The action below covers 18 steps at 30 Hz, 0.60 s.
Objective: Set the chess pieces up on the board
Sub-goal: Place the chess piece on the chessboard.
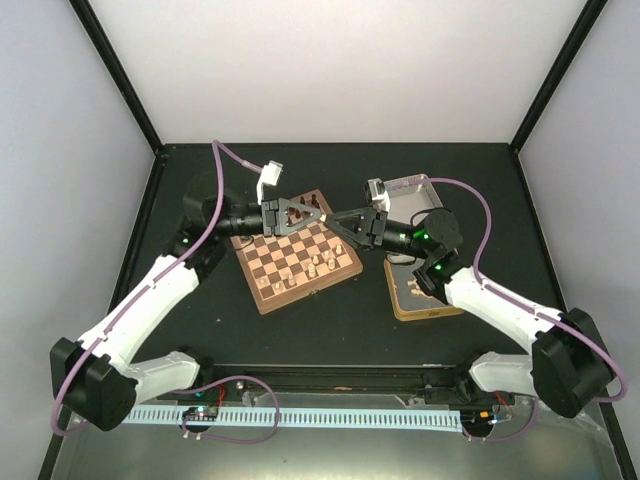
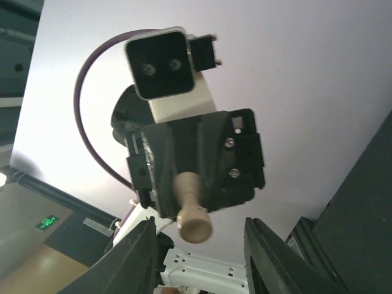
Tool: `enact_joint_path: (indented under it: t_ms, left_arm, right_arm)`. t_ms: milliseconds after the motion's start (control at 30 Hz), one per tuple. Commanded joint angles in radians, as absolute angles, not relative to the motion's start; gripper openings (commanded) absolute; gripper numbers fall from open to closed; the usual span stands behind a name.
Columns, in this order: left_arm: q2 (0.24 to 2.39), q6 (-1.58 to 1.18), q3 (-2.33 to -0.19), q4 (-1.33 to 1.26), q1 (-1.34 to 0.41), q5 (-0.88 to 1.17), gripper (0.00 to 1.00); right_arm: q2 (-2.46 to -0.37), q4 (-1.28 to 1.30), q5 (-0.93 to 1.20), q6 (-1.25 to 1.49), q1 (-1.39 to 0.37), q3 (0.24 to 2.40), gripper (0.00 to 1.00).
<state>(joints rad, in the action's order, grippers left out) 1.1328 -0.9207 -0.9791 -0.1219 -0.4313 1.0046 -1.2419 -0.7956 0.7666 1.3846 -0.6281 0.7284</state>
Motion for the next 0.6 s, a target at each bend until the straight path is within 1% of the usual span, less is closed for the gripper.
enact_joint_path:
  t_ms: [0, 67, 267, 400, 467, 533, 567]
  left_arm:
    - [1.115, -0.976, -0.959, -0.201, -0.425, 1.035, 0.11]
    - [1.111, -0.983, -0.955, -0.212, -0.425, 1.036, 0.11]
    - [1.106, -1.005, -0.946, -0.237, -0.425, 1.041, 0.11]
    - [1.103, -1.022, -0.936, -0.26, -0.425, 1.046, 0.11]
    - [1.102, -1.023, -0.936, -0.262, -0.425, 1.046, 0.11]
    - [1.097, -1.021, -0.932, -0.262, -0.426, 1.046, 0.15]
    - [1.093, -1.018, -0.93, -0.259, -0.424, 1.044, 0.2]
  right_arm:
    - [-1.26, -0.932, 0.779, 1.462, -0.638, 0.748, 0.38]
    - [-1.269, -0.945, 0.778, 1.475, -0.64, 0.75, 0.36]
    - [-1.298, -0.983, 0.775, 1.503, -0.657, 0.76, 0.23]
    - [-1.314, -1.006, 0.776, 1.515, -0.665, 0.771, 0.18]
    - [-1.316, -1.008, 0.768, 1.513, -0.666, 0.774, 0.11]
    - [-1.314, -0.996, 0.76, 1.499, -0.665, 0.772, 0.06]
    - [-1.311, -0.981, 0.757, 1.485, -0.666, 0.772, 0.05]
